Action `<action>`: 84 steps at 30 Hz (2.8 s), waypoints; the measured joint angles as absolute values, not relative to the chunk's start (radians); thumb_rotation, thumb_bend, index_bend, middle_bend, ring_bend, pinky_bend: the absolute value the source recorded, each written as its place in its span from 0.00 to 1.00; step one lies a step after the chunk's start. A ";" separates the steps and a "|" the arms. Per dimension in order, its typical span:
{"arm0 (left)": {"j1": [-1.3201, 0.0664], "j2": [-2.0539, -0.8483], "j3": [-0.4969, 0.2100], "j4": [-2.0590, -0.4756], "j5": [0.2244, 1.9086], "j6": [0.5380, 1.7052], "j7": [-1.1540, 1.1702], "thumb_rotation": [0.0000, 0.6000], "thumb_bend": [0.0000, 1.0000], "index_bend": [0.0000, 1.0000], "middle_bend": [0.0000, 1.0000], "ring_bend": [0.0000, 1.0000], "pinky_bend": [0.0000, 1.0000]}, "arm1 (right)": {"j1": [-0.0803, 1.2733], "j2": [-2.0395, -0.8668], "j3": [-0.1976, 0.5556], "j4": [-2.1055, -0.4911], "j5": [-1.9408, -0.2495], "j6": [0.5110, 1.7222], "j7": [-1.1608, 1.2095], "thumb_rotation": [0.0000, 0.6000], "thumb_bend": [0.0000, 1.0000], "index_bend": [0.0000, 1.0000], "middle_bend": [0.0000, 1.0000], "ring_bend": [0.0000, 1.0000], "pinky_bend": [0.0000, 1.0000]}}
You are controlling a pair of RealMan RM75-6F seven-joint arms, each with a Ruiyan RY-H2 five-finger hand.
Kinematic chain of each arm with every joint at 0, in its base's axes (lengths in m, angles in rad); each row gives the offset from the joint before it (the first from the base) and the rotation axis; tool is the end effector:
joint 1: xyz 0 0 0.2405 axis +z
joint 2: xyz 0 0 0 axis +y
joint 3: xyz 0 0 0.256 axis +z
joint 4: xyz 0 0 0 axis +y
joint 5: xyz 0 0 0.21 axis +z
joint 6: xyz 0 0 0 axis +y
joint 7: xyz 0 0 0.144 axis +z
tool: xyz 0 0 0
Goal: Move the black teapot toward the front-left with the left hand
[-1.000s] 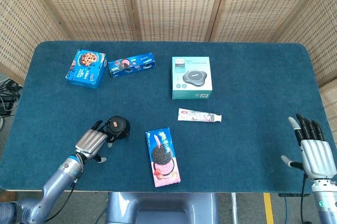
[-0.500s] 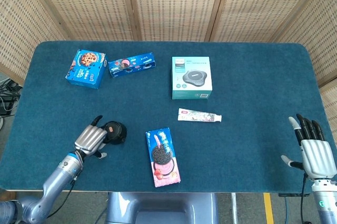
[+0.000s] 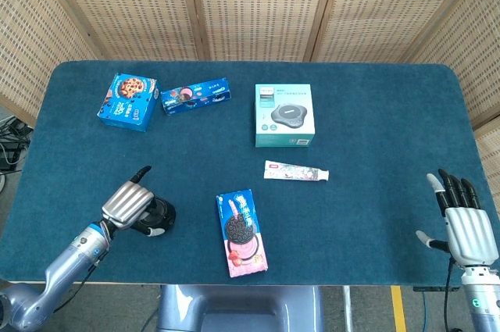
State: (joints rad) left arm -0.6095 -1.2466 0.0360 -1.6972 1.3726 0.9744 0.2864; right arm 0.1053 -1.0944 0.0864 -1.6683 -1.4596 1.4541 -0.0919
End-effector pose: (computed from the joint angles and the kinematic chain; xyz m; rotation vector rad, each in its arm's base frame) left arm -0.2049 0.2726 0.0376 -2.0816 -0.8488 -0.7438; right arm -0.3014 -0.1940 0.1647 1.3841 -0.8604 0.8664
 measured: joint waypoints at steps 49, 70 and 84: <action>-0.598 -1.131 -0.008 -1.865 1.261 1.006 0.364 0.33 1.00 1.00 1.00 0.87 0.84 | 0.103 -1.090 0.086 -1.677 -1.464 1.459 -0.084 1.00 0.00 0.00 0.00 0.00 0.00; -0.605 -1.126 -0.013 -1.850 1.225 0.998 0.433 0.31 1.00 1.00 1.00 0.88 1.00 | 0.104 -1.091 0.086 -1.680 -1.464 1.457 -0.086 1.00 0.00 0.00 0.00 0.00 0.00; -0.616 -1.204 -0.074 -1.664 1.407 1.090 0.270 0.37 1.00 1.00 1.00 0.88 1.00 | 0.104 -1.089 0.087 -1.679 -1.462 1.457 -0.083 1.00 0.00 0.00 0.00 0.00 0.00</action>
State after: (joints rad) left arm -0.6161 -1.2044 -0.0745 -1.6641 1.4066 1.0896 0.2699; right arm 0.1035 -1.0892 0.0869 -1.6795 -1.4624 1.4571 -0.0831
